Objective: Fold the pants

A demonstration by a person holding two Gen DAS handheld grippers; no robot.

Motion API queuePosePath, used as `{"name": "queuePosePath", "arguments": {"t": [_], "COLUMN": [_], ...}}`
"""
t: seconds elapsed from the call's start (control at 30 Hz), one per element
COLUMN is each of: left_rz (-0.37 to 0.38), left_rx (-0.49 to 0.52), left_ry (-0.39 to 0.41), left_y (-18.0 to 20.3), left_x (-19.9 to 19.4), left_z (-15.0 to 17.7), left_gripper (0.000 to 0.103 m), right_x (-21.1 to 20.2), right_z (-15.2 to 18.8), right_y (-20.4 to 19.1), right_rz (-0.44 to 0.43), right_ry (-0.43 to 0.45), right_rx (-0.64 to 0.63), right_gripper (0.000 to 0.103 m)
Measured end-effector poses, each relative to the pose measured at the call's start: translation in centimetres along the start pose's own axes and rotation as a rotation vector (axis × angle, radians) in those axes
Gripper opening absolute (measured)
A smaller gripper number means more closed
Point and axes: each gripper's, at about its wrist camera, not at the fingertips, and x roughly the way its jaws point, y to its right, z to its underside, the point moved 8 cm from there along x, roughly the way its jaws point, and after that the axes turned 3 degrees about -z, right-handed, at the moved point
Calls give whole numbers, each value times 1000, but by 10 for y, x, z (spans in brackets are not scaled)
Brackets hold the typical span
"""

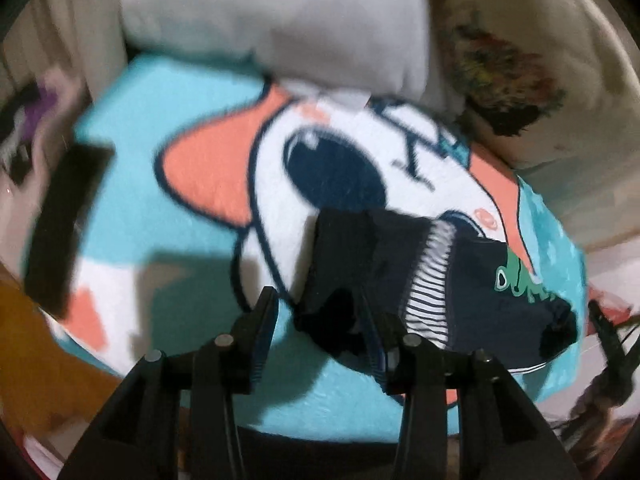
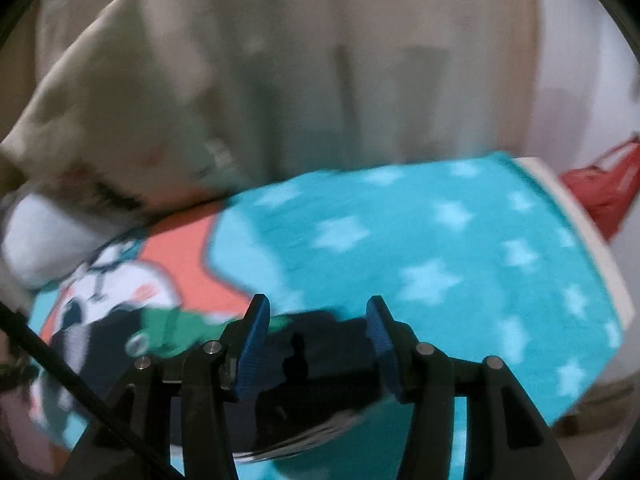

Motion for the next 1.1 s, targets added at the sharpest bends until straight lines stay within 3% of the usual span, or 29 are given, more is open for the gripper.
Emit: {"name": "queuePosePath", "arguments": {"t": [0.1,0.23,0.37,0.4,0.43,0.53,0.63,0.8,0.97,1.1], "left_rz": [31,70,-36,-30,-14,2,48,123,261,395], "left_rx": [108,255,335,334,342,369,353,392,472,606], "left_ry": [46,63,-37,-45,-9,-12,7,58,-20,-93], "left_y": [34,89,93,89,88,88,90,122,202,285], "left_x": [-1,18,73,81,78,66,37,4,14,24], "left_z": [-8,-7,12,17,17,17,8,-11,-6,8], "left_gripper": [40,41,42,42,42,42,43,61,61,64], "right_x": [23,45,56,57,57,45,20,-9,-9,-2], "right_z": [21,41,59,62,64,57,42,42,59,68], "right_y": [-35,-51,-16,-5,3,20,32,72,86,71], "right_rz": [-82,-106,-33,-35,-60,-142,-146,-83,-150,-219], "right_ry": [-83,-149,-191,-199,-202,-172,-95,-36,-51,-72], "right_rx": [-58,-84,-22,12,53,188,232,296,375,349], "right_gripper": [55,55,52,48,42,41,49,53,55,61]}}
